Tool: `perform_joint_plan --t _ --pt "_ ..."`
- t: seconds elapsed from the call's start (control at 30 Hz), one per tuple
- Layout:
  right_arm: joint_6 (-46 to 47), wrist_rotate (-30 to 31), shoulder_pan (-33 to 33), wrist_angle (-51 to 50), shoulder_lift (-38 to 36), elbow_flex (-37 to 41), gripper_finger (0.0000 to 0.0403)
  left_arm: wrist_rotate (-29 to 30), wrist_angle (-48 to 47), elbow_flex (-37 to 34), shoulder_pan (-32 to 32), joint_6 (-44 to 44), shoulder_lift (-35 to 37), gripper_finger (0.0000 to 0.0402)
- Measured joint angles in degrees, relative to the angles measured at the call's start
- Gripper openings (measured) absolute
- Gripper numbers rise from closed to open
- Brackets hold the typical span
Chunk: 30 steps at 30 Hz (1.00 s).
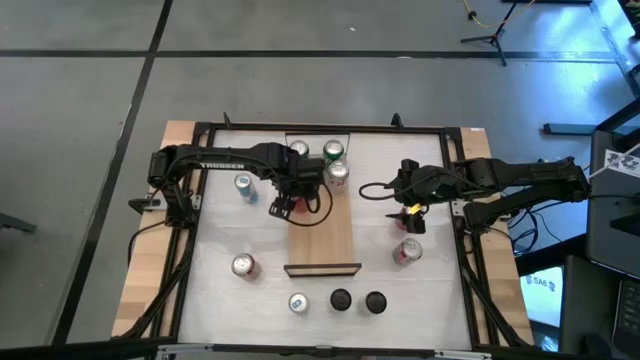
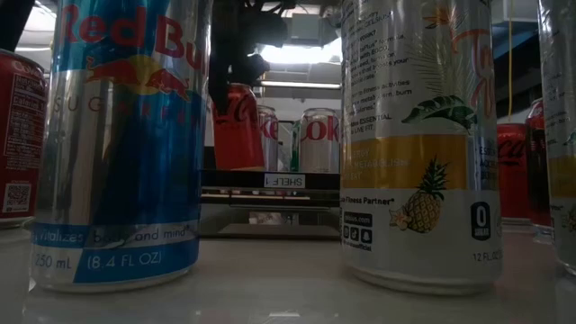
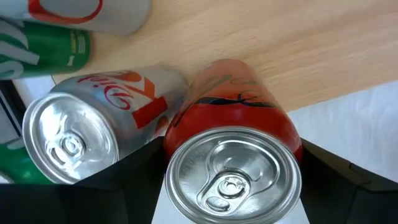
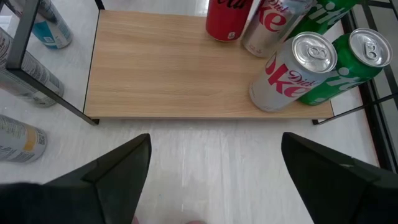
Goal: Place canned beverage on shelf
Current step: Put the left black soda can on the shelf
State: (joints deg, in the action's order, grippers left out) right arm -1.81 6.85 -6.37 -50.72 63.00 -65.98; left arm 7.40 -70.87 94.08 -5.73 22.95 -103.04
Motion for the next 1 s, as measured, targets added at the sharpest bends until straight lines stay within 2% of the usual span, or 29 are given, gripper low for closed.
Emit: perform_joint_plan --t 0.33,1.0 --pt "0.0 0.0 0.0 0.0 0.0 0.0 0.0356 0.6 0.9 0.0 1.7 12.1 0.0 0.0283" --pt "0.0 0.0 0.0 0.0 0.0 0.0 0.0356 2.5 1.9 0.0 2.0 15.3 -0.2 0.0283"
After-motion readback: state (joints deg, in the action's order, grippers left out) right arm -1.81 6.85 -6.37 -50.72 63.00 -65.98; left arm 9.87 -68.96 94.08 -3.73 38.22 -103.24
